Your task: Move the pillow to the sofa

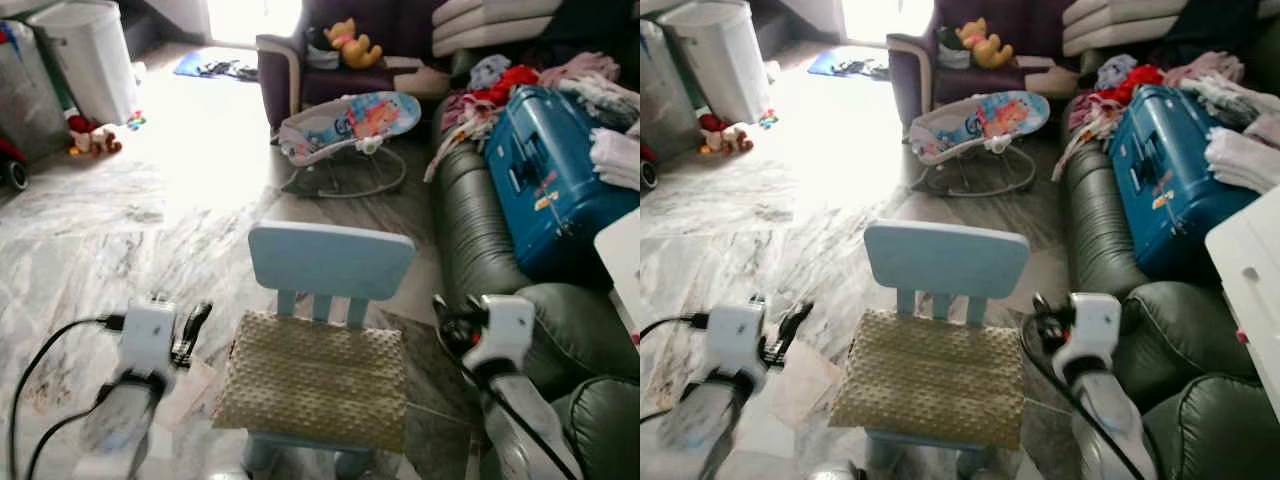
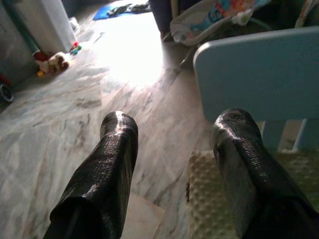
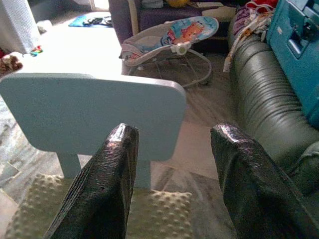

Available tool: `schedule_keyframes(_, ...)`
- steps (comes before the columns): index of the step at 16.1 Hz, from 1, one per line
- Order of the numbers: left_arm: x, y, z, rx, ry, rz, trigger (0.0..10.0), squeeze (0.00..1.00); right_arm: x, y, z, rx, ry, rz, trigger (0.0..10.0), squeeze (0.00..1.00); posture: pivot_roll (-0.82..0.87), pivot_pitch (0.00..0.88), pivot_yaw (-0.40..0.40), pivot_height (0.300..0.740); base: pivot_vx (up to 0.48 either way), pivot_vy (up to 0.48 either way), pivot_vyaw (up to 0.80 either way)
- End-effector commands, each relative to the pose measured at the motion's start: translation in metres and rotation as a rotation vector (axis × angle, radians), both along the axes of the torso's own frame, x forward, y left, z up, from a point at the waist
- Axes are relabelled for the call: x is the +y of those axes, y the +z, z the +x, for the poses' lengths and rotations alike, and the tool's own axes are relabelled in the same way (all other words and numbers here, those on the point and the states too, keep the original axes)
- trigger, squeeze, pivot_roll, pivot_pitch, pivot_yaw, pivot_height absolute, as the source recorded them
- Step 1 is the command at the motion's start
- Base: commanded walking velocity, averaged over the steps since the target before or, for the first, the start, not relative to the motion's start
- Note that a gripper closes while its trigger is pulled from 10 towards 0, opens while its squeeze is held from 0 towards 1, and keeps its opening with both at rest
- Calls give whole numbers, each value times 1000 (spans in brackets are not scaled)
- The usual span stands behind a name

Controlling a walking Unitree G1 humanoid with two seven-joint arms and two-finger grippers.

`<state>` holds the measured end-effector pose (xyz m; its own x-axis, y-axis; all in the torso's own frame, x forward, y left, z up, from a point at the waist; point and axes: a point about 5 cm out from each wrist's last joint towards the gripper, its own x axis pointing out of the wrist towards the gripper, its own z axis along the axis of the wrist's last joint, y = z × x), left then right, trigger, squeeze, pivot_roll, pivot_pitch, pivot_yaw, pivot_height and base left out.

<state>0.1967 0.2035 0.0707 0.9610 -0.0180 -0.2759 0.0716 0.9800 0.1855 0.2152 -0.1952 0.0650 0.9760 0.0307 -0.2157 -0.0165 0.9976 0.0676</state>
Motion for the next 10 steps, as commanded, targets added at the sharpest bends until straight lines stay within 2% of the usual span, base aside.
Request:
schedule_keyframes(1, -1, 7, 1, -22, -16, -3, 10000, 0, -5, 8, -2, -18, -4, -4, 10000, 0, 52, 0, -57, 740, 0, 0, 0)
schedule_keyframes(3, -4, 8, 2, -26, -21, -4, 10000, 0, -5, 7, -11, 7, 3, -7, 10000, 0, 51, 0, -60, 740, 0, 0, 0)
schedule_keyframes(5, -14, 10, 6, -35, -49, -17, 10000, 0, -1, 8, -12, 8, 15, 7, 10000, 0, 45, 0, -56, 740, 0, 0, 0)
schedule_keyframes(6, -16, 10, 7, -36, -60, -20, 10000, 0, 1, 8, -12, 15, 5, 41, 10000, 0, 46, 0, -52, 740, 0, 0, -738)
schedule_keyframes(9, -17, 10, 8, -29, -73, -21, 10000, 0, 2, 8, -12, 22, -13, 42, 10000, 0, 51, 0, -38, 740, 0, 0, -679)
schedule_keyframes(10, -18, 11, 10, -27, -86, -16, 10000, 0, 4, 10, -8, 6, -18, 49, 10000, 0, 59, 0, -24, 740, 0, 0, 0)
